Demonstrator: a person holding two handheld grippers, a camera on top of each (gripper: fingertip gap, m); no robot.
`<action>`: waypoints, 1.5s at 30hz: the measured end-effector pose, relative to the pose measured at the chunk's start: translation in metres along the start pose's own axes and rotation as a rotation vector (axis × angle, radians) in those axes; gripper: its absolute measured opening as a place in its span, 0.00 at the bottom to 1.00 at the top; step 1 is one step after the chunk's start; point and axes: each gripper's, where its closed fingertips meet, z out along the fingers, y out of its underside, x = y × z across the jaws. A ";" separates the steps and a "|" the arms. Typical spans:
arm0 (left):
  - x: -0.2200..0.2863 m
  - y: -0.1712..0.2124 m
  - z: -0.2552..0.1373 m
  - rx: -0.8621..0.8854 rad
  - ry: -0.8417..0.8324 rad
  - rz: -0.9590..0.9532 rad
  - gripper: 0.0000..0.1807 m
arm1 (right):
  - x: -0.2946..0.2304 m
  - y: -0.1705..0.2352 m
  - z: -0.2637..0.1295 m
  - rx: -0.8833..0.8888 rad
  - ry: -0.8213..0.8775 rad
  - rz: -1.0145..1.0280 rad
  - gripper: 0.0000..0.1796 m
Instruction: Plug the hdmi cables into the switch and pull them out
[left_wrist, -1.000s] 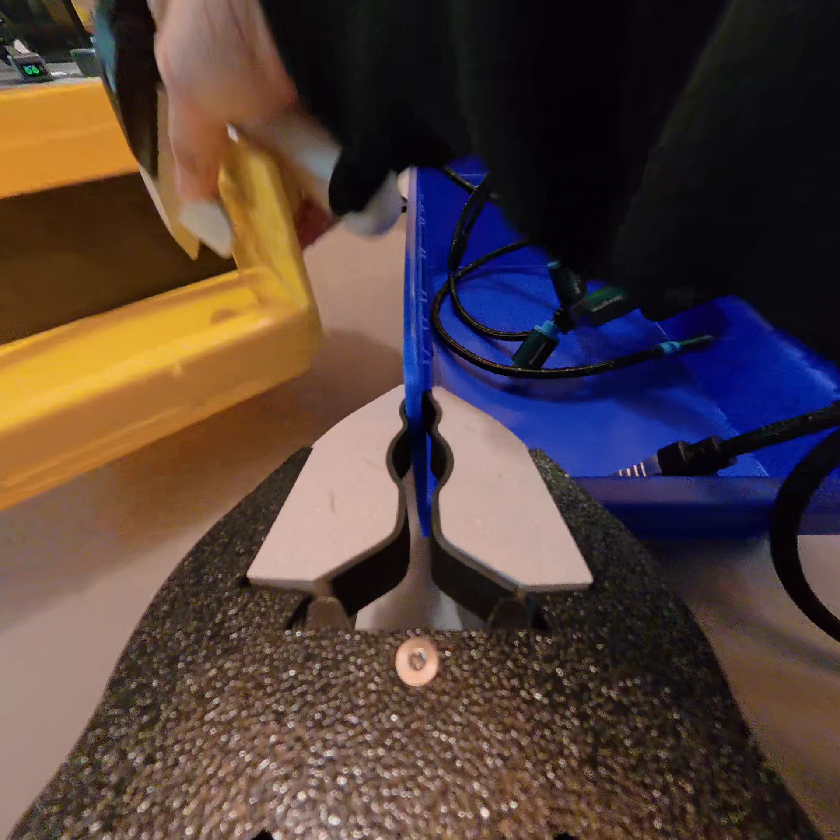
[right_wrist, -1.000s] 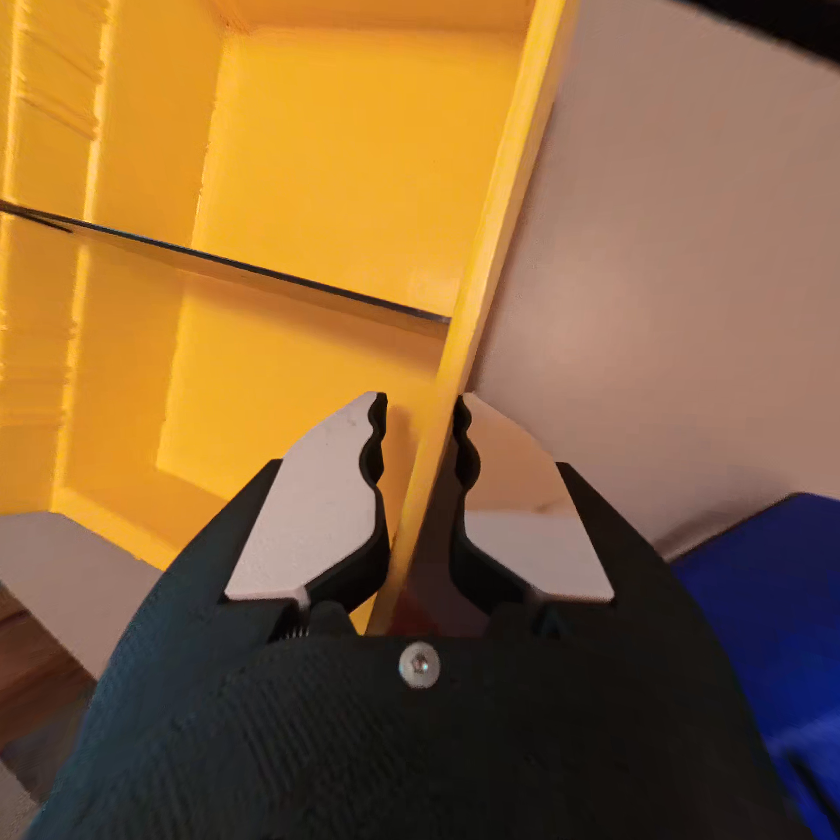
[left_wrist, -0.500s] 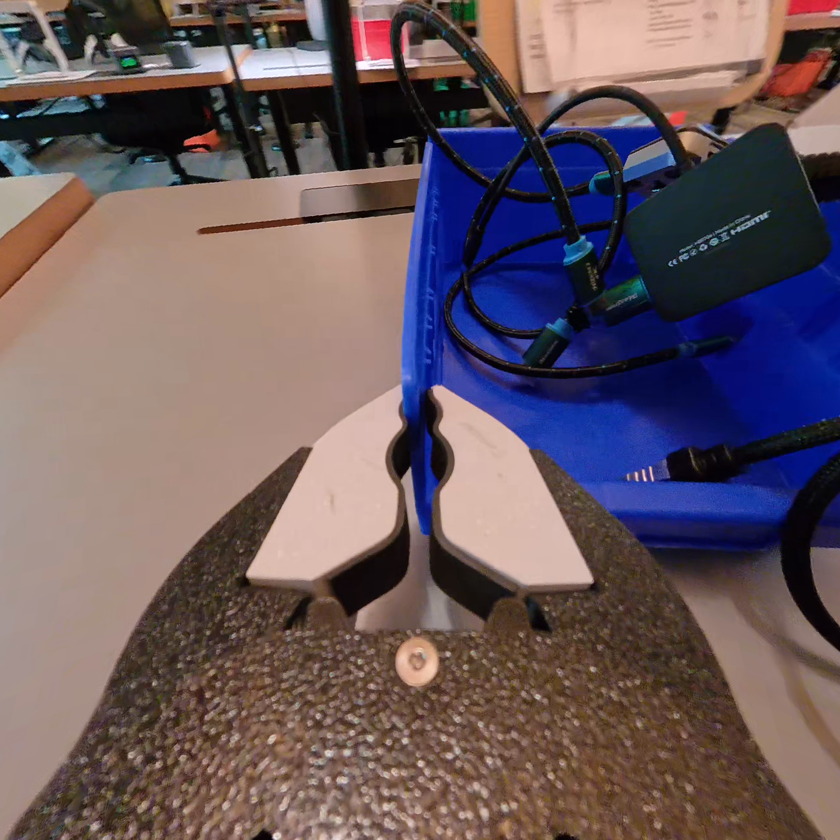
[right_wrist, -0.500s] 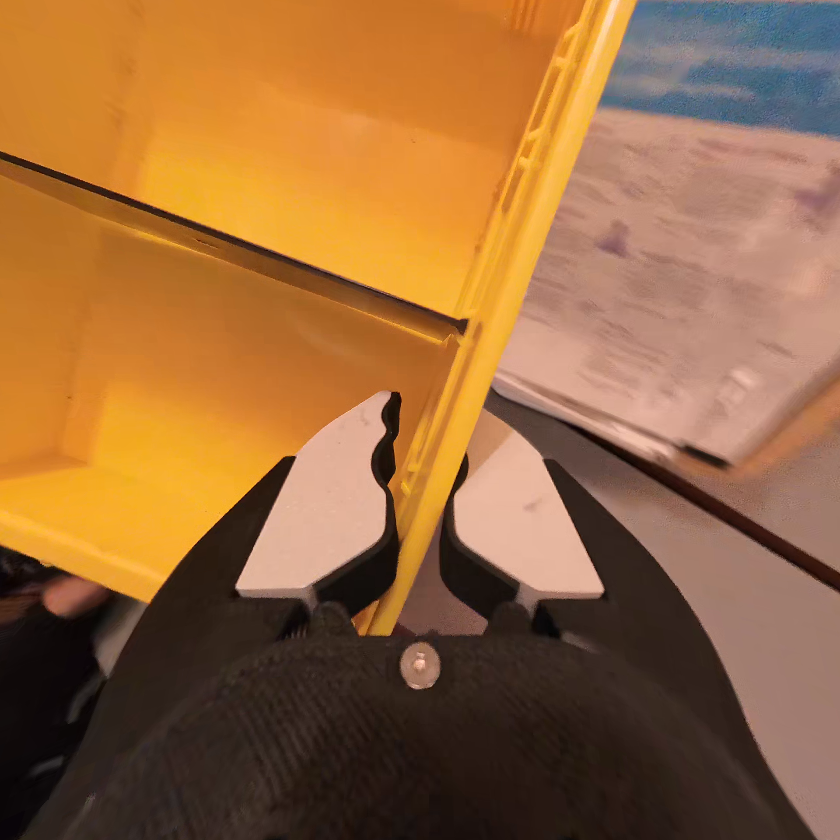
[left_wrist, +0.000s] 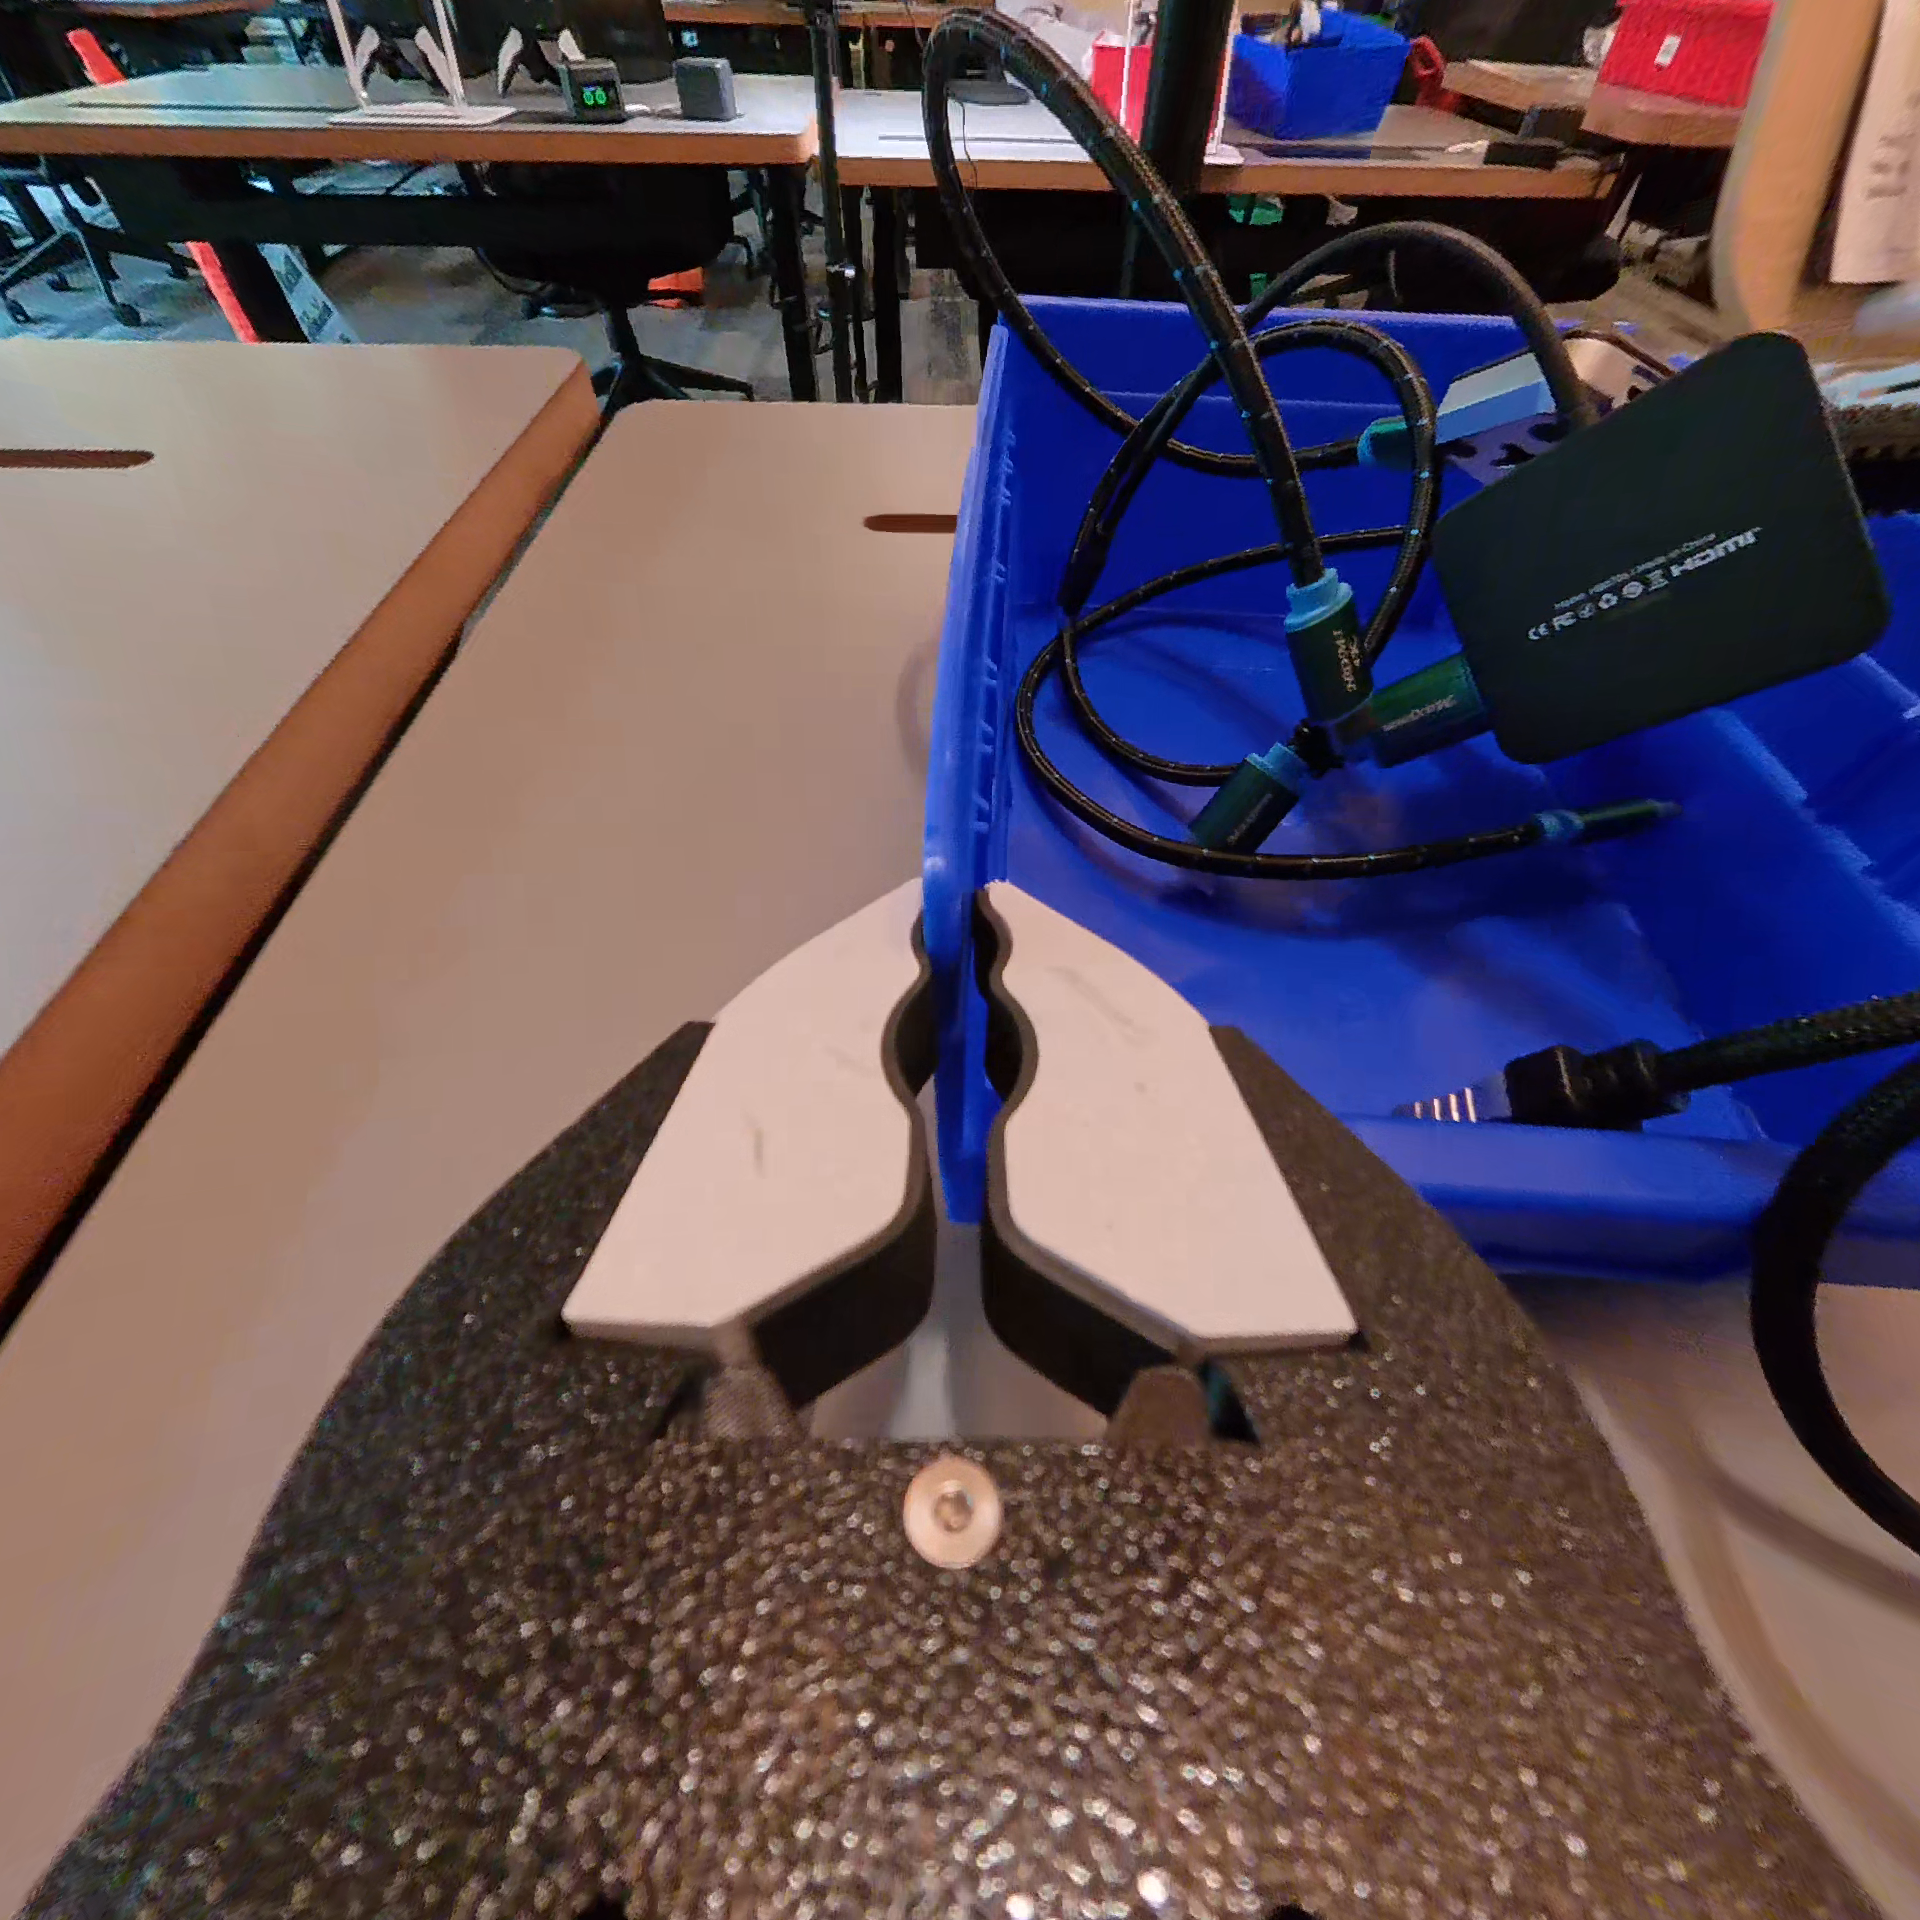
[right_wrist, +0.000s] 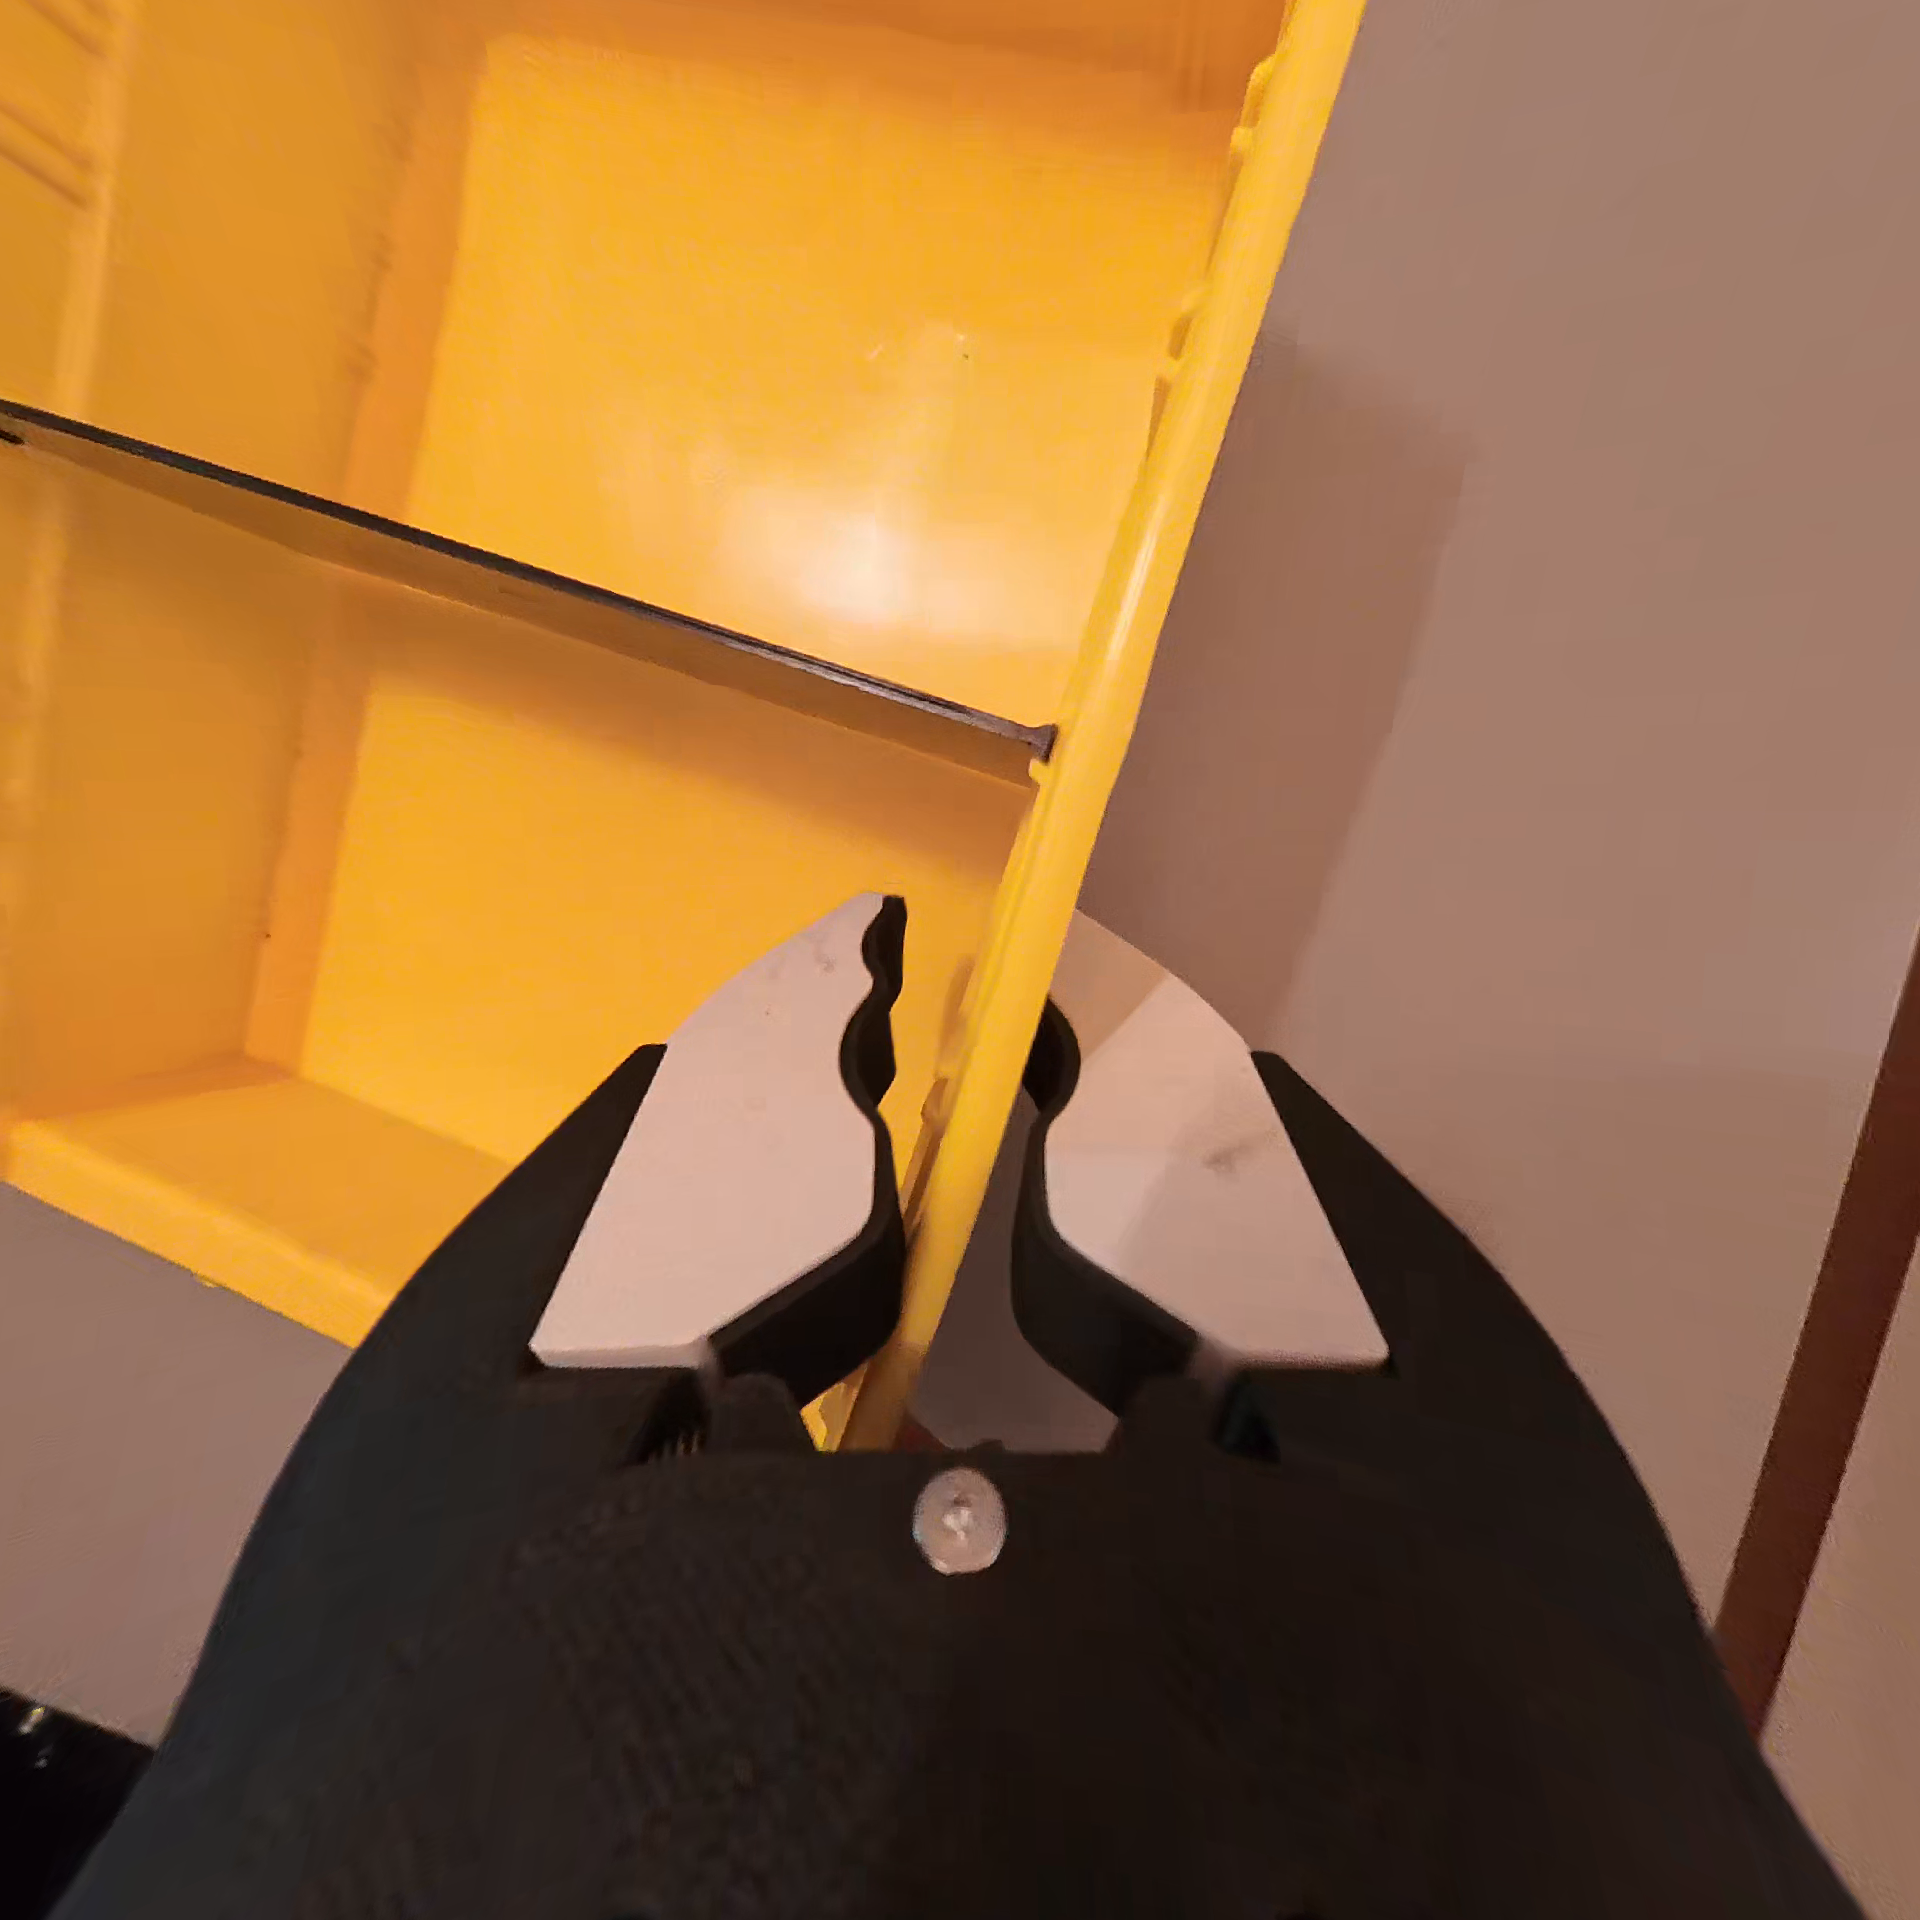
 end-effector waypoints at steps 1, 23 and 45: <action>-0.007 -0.002 0.004 -0.001 -0.001 0.002 0.02 | 0.008 0.006 0.004 -0.010 0.001 0.015 0.12; -0.012 -0.050 -0.021 -0.219 -0.169 0.291 0.18 | 0.040 -0.032 -0.053 0.237 0.435 -0.156 0.50; 0.154 -0.069 0.065 -0.665 0.003 0.794 0.24 | -0.209 -0.015 -0.028 0.579 0.018 -0.541 0.44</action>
